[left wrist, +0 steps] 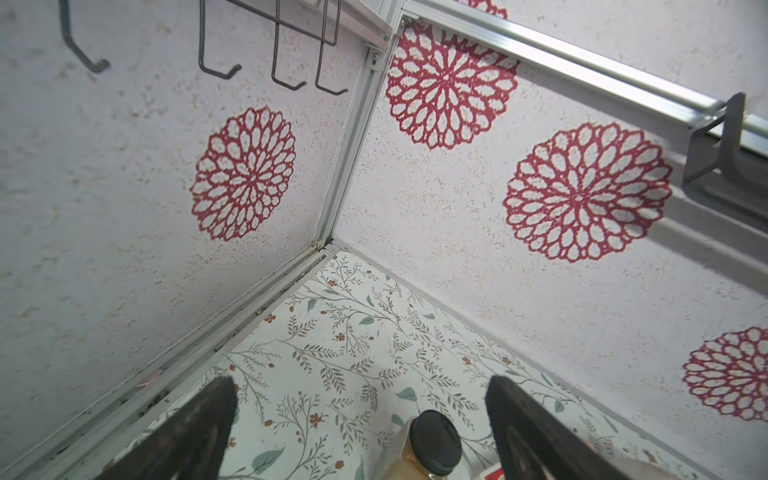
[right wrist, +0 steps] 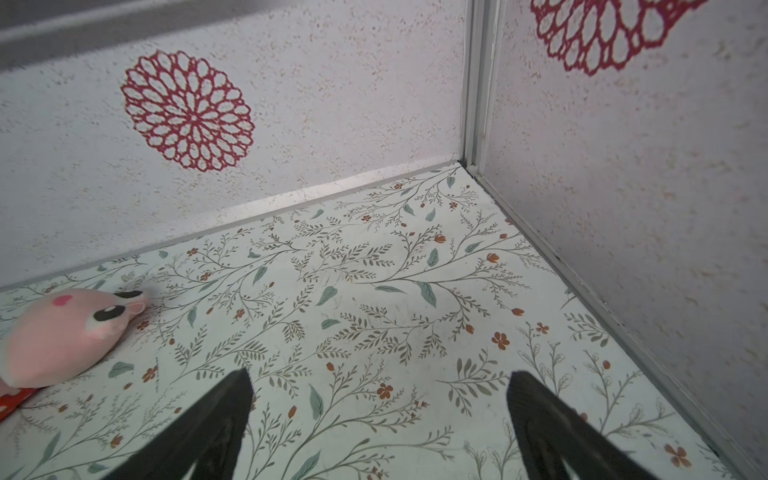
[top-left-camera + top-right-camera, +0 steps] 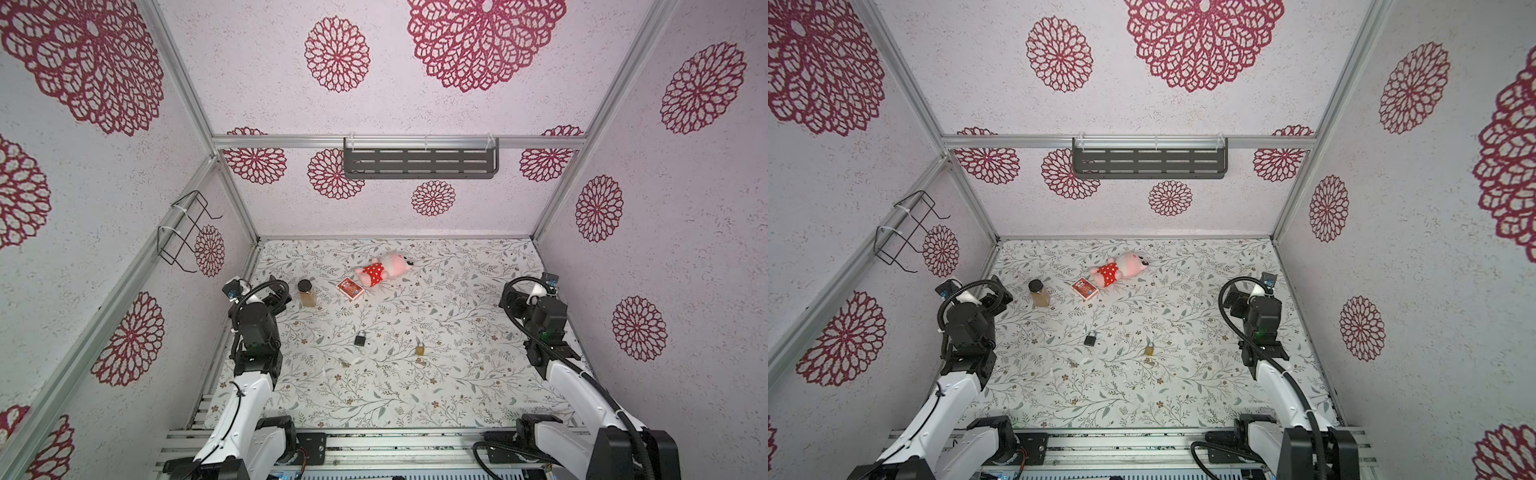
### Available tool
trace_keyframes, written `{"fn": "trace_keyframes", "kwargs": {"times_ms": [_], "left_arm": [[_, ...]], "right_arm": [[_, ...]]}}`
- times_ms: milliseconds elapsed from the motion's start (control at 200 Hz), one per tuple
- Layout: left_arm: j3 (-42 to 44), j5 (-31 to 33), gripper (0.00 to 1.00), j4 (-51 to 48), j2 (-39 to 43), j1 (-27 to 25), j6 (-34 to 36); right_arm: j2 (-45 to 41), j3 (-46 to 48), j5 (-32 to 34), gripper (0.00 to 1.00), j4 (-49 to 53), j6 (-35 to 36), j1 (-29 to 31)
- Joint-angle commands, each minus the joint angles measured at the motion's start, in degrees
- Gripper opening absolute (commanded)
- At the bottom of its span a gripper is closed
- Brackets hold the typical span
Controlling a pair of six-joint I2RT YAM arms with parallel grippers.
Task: Unlock with the key
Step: 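Raise both arms and move both grippers toward the brass padlock area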
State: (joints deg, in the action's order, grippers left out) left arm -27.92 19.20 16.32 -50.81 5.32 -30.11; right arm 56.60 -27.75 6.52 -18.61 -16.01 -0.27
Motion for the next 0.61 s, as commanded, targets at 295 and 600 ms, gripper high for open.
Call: {"fn": "trace_keyframes", "kwargs": {"times_ms": [295,600], "left_arm": [[-2.79,-10.66,0.97,-24.65,8.32,1.65,-15.58],[-5.39,-18.19,0.97,-34.7,11.81,-5.06,-18.19]], "right_arm": [[-4.46,-1.49,-13.98,0.99,18.05,-8.86,-0.48],[-2.31,-5.39,-16.02,0.99,27.25,-8.71,6.19]]}}
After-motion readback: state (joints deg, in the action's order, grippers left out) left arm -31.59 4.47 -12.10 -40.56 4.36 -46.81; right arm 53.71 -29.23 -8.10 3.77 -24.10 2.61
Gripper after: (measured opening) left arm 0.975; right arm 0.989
